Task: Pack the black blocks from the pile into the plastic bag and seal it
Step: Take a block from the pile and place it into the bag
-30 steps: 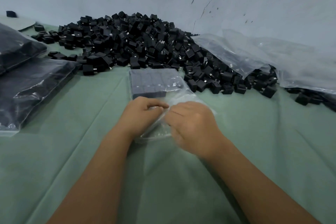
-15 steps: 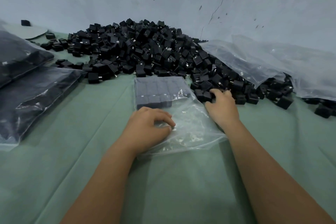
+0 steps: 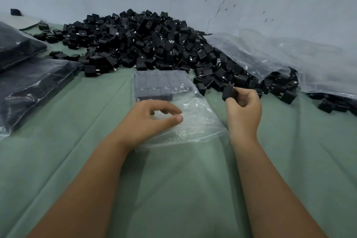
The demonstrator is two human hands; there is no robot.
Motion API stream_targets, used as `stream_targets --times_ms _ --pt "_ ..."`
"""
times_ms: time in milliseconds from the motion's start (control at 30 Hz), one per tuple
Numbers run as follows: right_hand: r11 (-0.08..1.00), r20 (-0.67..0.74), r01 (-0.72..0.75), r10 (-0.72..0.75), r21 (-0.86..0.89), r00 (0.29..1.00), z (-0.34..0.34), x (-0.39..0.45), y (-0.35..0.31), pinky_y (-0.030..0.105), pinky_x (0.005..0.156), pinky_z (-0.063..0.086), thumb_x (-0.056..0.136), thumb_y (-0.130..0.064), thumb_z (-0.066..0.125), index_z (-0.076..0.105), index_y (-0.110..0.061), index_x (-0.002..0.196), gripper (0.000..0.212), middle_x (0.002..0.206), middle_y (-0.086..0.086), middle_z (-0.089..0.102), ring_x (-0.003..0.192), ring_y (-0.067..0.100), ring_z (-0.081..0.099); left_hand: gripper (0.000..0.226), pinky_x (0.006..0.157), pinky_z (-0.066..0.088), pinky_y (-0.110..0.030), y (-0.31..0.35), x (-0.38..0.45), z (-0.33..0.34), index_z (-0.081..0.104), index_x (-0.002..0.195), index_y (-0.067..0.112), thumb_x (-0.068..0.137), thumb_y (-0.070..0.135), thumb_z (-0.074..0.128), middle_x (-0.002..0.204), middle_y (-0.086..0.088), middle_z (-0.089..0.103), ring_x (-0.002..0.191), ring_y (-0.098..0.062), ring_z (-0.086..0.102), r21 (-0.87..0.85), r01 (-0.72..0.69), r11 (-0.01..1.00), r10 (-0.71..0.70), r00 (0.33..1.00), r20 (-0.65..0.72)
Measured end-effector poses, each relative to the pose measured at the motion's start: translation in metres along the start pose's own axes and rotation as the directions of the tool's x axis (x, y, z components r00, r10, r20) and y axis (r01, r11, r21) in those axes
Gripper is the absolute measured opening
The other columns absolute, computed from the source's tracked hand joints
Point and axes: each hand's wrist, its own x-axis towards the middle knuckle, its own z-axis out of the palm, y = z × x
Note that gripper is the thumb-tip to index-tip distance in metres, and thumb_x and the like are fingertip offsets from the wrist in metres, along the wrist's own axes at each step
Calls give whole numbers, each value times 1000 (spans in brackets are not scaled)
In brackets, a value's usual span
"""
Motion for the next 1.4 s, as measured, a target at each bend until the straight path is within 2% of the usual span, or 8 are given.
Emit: stream_targets --times_ms 100,233,367,533,767,1033,1200,1400 --pt "971 -144 240 -238 -8 960 1 -28 -23 18 66 41 70 -14 55 54 -30 90 26 85 -3 57 70 9 49 58 84 41 0 0 -2 -1 65 115 49 61 59 84 112 24 68 108 15 57 -9 71 997 -67 970 235" --pt "824 246 566 -547 -7 800 21 -75 -41 22 65 41 68 -20 53 58 -9 96 30 87 4 56 75 17 49 19 65 46 -8 1 0 0 76 87 37 82 18 77 82 12 74 71 6 64 -89 93 992 -85 993 82" --pt "736 538 675 -551 -46 638 29 -87 -40 24 67 43 70 -25 53 59 -8 106 40 93 1 60 81 15 50 40 56 47 -14 1 1 -5 75 67 33 78 -5 68 64 9 70 58 -1 61 -145 88 985 -108 985 -134" --pt "578 664 708 -346 -405 663 28 -77 -31 30 64 36 77 -29 59 55 -15 100 27 88 2 62 85 24 54 14 64 48 -12 -2 4 -5 76 72 22 84 17 74 73 4 73 67 -4 63 -311 50 949 -149 941 -304" --pt "434 719 751 -277 -497 637 29 -70 -44 31 68 32 83 -26 60 67 -26 85 8 79 -2 64 76 23 56 24 81 40 -16 10 -2 -6 78 77 8 65 26 88 91 -4 72 91 -13 63 -317 -148 937 120 987 -106" --pt "370 683 638 -13 -675 730 34 -71 -41 25 56 27 94 -17 49 45 -22 81 14 79 -4 39 72 17 37 39 86 40 -32 0 2 -16 75 70 24 78 53 50 92 0 75 96 -12 65 -450 -88 889 -89 930 -357" --pt "457 645 630 -146 -628 750 33 -81 -45 29 62 25 77 -28 55 27 -22 51 38 54 -9 29 61 17 35 37 88 40 -39 -6 6 -17 69 67 24 83 43 41 81 1 74 83 -11 65 -510 12 860 -291 833 -471" --pt "630 673 509 30 -586 739 37 -86 -35 33 77 34 84 -44 46 60 -23 61 34 63 -5 55 79 15 50 35 74 41 -25 -12 8 -13 70 74 20 94 29 43 73 7 72 71 1 64 -473 14 881 -293 801 -522"
